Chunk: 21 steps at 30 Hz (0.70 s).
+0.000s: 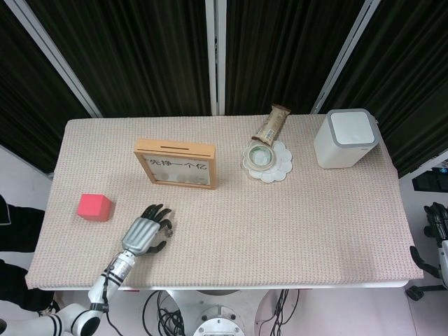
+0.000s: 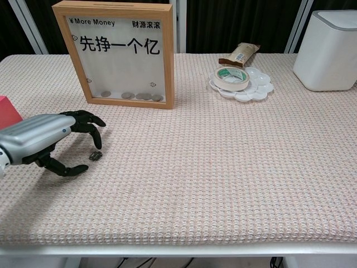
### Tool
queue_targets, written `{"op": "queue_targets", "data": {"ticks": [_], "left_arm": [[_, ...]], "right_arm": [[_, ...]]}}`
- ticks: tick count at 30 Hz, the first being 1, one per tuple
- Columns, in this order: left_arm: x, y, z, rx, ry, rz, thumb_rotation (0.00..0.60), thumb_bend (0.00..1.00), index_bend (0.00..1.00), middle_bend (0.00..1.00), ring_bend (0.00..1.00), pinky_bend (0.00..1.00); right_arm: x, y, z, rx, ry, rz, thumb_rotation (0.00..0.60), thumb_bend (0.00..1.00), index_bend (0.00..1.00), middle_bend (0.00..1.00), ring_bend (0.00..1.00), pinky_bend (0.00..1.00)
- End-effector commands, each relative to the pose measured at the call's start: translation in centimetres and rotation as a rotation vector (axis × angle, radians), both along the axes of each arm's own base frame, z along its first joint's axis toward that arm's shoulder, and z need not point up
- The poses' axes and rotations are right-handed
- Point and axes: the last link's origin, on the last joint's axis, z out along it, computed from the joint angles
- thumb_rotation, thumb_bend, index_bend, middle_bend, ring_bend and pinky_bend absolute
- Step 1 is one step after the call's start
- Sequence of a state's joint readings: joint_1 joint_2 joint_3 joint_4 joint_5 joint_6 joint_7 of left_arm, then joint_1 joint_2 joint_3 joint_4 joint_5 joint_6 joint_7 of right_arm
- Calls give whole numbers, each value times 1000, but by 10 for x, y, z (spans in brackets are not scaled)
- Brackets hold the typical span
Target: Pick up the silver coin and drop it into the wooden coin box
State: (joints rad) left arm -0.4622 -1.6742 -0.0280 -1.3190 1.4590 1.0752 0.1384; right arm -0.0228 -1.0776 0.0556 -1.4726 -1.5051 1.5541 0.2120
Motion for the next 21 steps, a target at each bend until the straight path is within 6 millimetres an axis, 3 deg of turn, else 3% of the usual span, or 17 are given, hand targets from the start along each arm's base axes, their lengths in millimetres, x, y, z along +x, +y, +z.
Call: {"op": "queue_targets", "data": {"ticks": [1, 21], "left_arm": [[0, 0, 0, 3, -1, -1, 600, 303, 401, 119, 0, 86], [-3, -1, -1, -1, 10, 7, 600, 304, 422, 119, 0, 85]], "right_arm": [[0, 0, -1, 3, 0, -1, 600, 278, 0, 0, 0, 0], [-2, 0, -2, 9, 0, -6, 600, 278, 0, 0, 0, 0]]}}
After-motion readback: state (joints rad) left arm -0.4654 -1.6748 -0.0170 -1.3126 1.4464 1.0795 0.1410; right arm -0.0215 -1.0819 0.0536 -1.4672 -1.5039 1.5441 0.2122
